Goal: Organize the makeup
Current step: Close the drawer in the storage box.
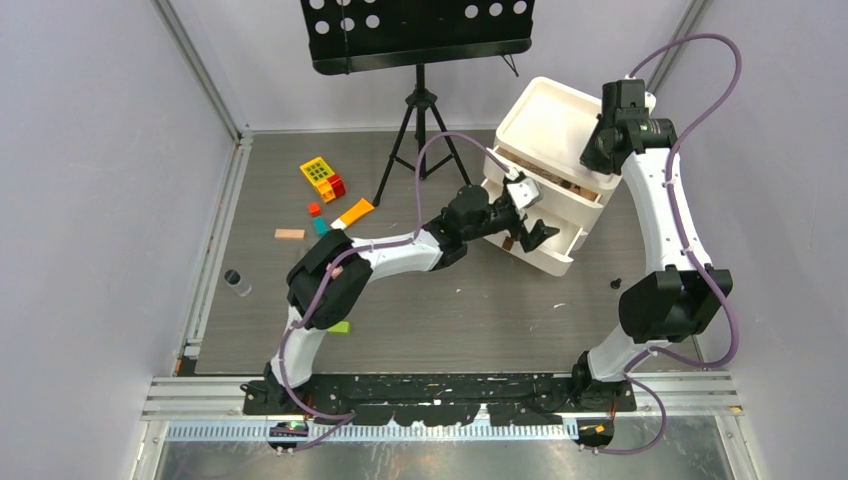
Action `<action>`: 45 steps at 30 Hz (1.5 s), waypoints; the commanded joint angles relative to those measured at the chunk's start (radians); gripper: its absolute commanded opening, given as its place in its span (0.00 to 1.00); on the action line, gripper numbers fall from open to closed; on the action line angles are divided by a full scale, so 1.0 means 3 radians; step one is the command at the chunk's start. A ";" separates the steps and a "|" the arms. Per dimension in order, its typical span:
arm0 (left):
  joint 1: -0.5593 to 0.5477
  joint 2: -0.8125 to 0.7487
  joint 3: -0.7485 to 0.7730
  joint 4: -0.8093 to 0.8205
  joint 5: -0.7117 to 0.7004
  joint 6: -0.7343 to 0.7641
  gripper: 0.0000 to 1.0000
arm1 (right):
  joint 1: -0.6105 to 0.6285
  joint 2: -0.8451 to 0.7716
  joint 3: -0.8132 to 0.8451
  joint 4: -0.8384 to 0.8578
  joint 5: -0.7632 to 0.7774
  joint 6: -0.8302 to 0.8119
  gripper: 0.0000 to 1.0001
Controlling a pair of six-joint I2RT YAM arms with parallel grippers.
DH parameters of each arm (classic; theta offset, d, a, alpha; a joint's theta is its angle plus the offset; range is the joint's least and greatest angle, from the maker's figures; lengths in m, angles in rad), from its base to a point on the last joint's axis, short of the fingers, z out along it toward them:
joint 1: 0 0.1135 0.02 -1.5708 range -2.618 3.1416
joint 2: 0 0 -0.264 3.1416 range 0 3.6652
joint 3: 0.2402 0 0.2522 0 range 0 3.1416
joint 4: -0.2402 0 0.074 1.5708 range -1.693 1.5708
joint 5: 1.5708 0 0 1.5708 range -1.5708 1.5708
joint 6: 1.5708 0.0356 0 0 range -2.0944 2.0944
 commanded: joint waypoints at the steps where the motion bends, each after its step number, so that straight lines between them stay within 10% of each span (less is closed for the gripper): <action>1: 0.0100 0.0135 0.0334 0.0153 -0.0102 0.0090 1.00 | -0.0001 0.0170 -0.0215 -0.0513 -0.0123 0.0009 0.11; 15: 0.0102 0.0527 0.0788 0.0307 -0.0274 0.0150 1.00 | 0.0001 0.0124 -0.0283 -0.0508 -0.0133 -0.0002 0.11; 26: -0.0072 -0.0816 -0.0154 0.0071 -0.0673 0.0367 1.00 | 0.0001 -0.0203 -0.0208 -0.0089 -0.0107 0.0144 0.09; 33: -0.0074 -0.1765 -0.0810 -0.0589 -0.1484 -0.0095 1.00 | 0.0000 -0.0514 -0.0204 0.0320 -0.0410 0.0150 0.14; 37: -0.0040 -0.2105 -0.0722 -0.2204 -0.1965 -0.0734 1.00 | 0.0063 -0.0645 -0.0254 0.0486 -0.1086 0.0209 0.14; 45: 0.0075 -0.3009 -0.1652 -0.3295 -0.2868 -0.1406 1.00 | 0.1185 -0.0811 -0.0569 0.0676 -0.0788 0.0189 0.14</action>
